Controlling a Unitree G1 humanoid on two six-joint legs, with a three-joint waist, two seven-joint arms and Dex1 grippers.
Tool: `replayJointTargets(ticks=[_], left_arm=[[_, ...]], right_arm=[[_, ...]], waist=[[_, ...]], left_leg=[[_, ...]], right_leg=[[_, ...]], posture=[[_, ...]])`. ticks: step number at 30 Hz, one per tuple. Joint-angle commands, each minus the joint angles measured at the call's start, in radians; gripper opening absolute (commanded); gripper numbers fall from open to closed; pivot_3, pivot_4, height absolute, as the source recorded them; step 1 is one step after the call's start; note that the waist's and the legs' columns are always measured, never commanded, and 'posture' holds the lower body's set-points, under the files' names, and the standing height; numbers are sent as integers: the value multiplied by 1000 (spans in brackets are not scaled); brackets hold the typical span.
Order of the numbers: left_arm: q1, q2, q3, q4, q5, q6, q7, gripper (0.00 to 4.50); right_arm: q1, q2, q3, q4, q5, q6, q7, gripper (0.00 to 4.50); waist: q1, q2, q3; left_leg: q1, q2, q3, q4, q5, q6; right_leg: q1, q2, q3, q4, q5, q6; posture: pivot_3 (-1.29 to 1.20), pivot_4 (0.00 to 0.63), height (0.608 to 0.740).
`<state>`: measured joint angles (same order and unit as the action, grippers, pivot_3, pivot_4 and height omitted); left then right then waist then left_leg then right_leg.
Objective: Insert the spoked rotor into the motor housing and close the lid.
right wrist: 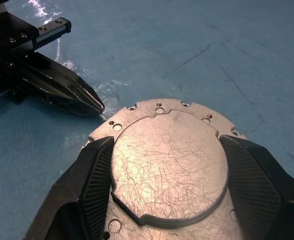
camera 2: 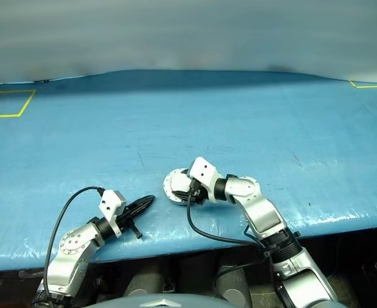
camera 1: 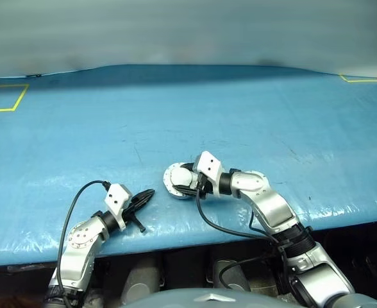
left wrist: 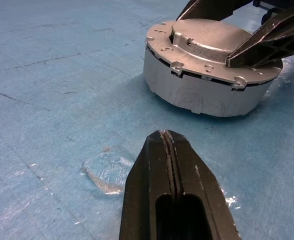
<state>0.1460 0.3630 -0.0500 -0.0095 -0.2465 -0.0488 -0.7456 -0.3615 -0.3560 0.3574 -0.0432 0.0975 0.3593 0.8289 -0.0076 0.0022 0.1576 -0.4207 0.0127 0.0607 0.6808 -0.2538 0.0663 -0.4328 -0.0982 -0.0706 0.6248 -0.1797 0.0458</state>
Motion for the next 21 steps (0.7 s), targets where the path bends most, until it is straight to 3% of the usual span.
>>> replayJointTargets(ticks=[1,11,21], left_arm=[[4,-3,-19,0,-7,12,-15,0],[-2,-17,-17,6,-12,11,-20,0],[-51,-101,56,-25,-207,51,-47,0]], right_arm=[[-23,-27,8,-8,-36,14,-4,3034],[-53,-69,43,27,-71,95,-3,3034],[-41,-58,47,46,-64,121,-8,3034]], waist=[[0,0,0],[6,0,0],[8,-1,0]], left_leg=[[0,0,0,0,0,0],[0,0,0,0,0,0],[0,1,-1,1,0,0]], right_leg=[[0,0,0,0,0,0],[0,0,0,0,0,0],[1,-1,-1,0,0,0]], posture=[[0,150,740],[0,150,740],[0,150,740]])
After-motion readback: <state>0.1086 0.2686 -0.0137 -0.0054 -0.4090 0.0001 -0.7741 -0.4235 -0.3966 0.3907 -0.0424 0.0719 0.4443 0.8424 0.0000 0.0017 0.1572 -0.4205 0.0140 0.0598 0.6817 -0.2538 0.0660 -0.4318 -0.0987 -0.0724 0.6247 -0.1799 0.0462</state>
